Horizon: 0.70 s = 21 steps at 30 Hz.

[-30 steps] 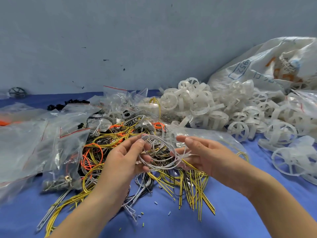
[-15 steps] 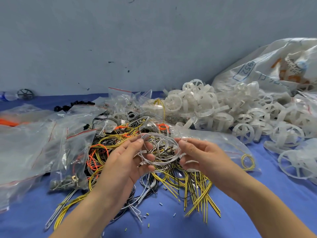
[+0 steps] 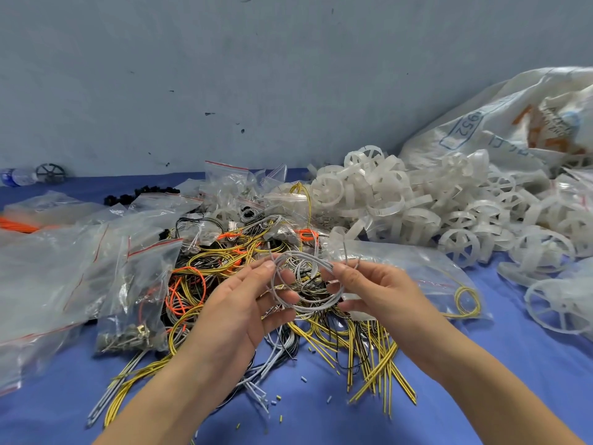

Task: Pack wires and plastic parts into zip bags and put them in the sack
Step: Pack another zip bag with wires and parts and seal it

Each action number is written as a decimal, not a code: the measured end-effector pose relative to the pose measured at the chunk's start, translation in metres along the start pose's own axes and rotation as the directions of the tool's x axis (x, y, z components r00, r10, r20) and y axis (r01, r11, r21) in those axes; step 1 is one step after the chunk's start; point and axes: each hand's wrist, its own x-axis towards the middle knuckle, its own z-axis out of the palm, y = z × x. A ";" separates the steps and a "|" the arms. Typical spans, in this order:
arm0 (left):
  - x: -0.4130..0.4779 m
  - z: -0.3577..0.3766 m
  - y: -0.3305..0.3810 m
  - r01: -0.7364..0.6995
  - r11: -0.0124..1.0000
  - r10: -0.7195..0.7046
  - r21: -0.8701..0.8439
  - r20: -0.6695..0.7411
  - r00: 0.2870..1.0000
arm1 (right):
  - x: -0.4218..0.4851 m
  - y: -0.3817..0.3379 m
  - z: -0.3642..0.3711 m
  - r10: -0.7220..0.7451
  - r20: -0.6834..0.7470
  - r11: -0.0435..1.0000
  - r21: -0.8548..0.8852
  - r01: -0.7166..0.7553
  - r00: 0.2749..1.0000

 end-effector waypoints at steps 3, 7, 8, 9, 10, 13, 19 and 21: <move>0.002 -0.002 -0.002 0.028 1.000 -0.029 -0.005 -0.007 1.000 | -0.001 -0.001 0.001 0.039 0.031 0.995 0.086 -0.041 0.999; 0.006 -0.006 -0.006 0.029 0.999 -0.028 0.016 -0.047 0.999 | -0.003 -0.001 0.002 0.072 0.080 0.979 0.183 -0.086 0.994; 0.007 -0.007 -0.007 0.028 0.999 -0.026 0.027 -0.059 0.998 | -0.002 -0.001 0.002 0.075 0.086 0.978 0.189 -0.090 0.994; 0.008 -0.008 -0.008 0.027 0.999 -0.025 0.038 -0.071 0.997 | -0.002 0.000 0.003 0.077 0.089 0.976 0.198 -0.093 0.993; 0.008 -0.009 -0.009 0.028 0.999 -0.025 0.045 -0.078 0.997 | -0.002 0.000 0.003 0.078 0.092 0.973 0.209 -0.095 0.993; 0.009 -0.011 -0.010 0.033 0.998 -0.030 0.045 -0.075 0.997 | 0.000 0.001 0.002 0.082 0.098 0.968 0.231 -0.103 0.992; 0.010 -0.012 -0.010 0.069 0.998 -0.069 0.002 -0.064 0.996 | 0.004 0.004 0.001 0.169 0.134 0.903 0.377 -0.208 0.976; 0.010 -0.012 -0.010 0.075 0.997 -0.075 -0.007 -0.062 0.995 | 0.006 0.005 0.000 0.185 0.140 0.891 0.394 -0.226 0.973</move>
